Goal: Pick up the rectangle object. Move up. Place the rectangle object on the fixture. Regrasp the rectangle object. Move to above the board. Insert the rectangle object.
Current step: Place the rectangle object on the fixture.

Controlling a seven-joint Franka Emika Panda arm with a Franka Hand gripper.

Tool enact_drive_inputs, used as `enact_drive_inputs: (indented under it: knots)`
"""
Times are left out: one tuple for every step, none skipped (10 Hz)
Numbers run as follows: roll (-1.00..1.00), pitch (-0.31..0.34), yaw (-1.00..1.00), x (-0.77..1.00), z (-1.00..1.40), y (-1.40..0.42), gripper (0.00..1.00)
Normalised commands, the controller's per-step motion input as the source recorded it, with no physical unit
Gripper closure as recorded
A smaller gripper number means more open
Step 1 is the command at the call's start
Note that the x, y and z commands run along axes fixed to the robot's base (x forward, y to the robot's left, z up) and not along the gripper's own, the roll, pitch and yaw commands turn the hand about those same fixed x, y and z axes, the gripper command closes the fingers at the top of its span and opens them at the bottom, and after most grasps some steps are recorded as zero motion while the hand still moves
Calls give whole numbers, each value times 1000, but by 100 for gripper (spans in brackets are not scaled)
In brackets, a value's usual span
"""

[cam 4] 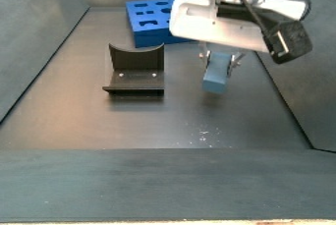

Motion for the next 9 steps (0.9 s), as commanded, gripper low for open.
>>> enact_drive_inputs:
  knots:
    - [30, 49, -10, -23, 1000, 5, 100]
    - [47, 55, -19, -26, 1000, 5, 100]
    - [59, 58, -22, -28, 1000, 6, 100]
    - [86, 66, -24, -34, 1000, 9, 100]
    - [95, 73, -25, -38, 1000, 9, 100]
    - [116, 74, -24, -41, 1000, 11, 100]
    - [127, 77, -18, -44, 1000, 12, 100]
    - [139, 83, -8, -43, 923, 11, 100]
    - [147, 88, -5, -40, 829, 12, 100]
